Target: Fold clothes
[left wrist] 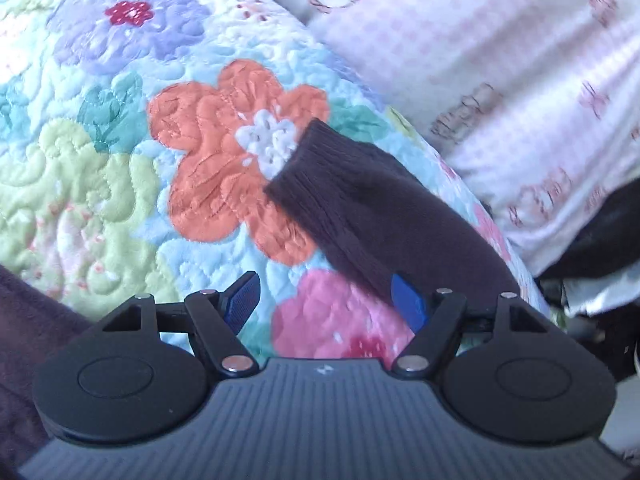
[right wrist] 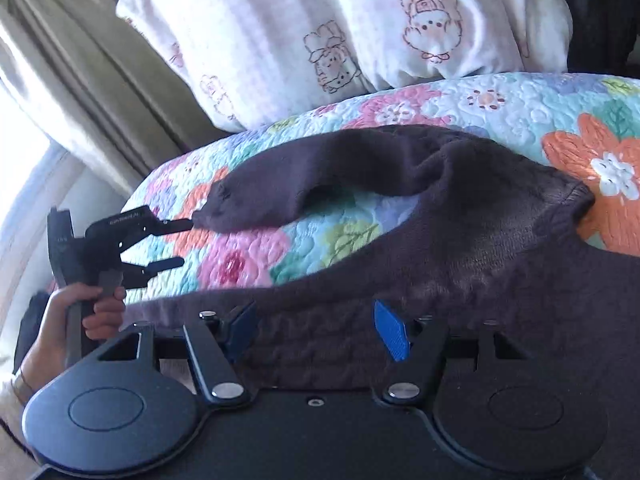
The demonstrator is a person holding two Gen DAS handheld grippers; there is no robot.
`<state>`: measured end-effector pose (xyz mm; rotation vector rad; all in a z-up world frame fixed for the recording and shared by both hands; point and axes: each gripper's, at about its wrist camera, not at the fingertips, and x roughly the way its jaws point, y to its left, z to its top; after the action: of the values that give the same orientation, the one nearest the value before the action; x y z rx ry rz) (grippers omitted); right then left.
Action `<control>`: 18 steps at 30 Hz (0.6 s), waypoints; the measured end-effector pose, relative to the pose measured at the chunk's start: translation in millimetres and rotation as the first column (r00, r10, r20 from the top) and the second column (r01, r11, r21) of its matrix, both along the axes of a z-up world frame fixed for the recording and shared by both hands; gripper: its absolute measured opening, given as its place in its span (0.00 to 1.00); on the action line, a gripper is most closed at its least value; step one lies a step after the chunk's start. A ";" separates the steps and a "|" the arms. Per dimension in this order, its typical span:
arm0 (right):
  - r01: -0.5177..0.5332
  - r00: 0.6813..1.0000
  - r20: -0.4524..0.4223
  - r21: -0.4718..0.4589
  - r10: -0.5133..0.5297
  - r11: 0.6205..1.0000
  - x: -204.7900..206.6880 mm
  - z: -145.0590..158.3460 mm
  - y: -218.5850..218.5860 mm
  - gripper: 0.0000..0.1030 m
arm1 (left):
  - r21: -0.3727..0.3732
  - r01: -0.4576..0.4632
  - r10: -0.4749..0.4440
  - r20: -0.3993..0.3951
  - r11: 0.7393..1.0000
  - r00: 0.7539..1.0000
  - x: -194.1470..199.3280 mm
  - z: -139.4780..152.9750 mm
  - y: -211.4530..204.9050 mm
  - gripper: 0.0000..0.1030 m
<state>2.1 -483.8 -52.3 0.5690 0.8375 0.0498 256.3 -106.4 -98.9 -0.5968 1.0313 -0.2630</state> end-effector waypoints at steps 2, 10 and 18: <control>0.034 0.999 0.021 0.030 -0.034 0.999 12.4 -6.9 -5.1 0.68 | 0.001 -0.007 0.007 0.003 1.000 1.000 11.4 -7.5 -8.9 0.70; 0.116 0.993 0.015 -0.010 -0.116 0.993 25.2 -4.8 -19.3 0.68 | 0.167 0.060 -0.073 0.074 0.984 0.995 35.5 -20.0 -58.2 0.34; 0.215 0.976 0.022 -0.024 -0.215 0.976 0.2 -3.7 -52.5 0.68 | 0.071 0.167 -0.180 0.264 0.983 0.947 0.7 45.9 -58.6 0.11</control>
<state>2.3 -536.4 -56.0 0.6304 0.7532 -0.1532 257.0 -165.0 -53.0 -0.4130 0.8233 -0.4612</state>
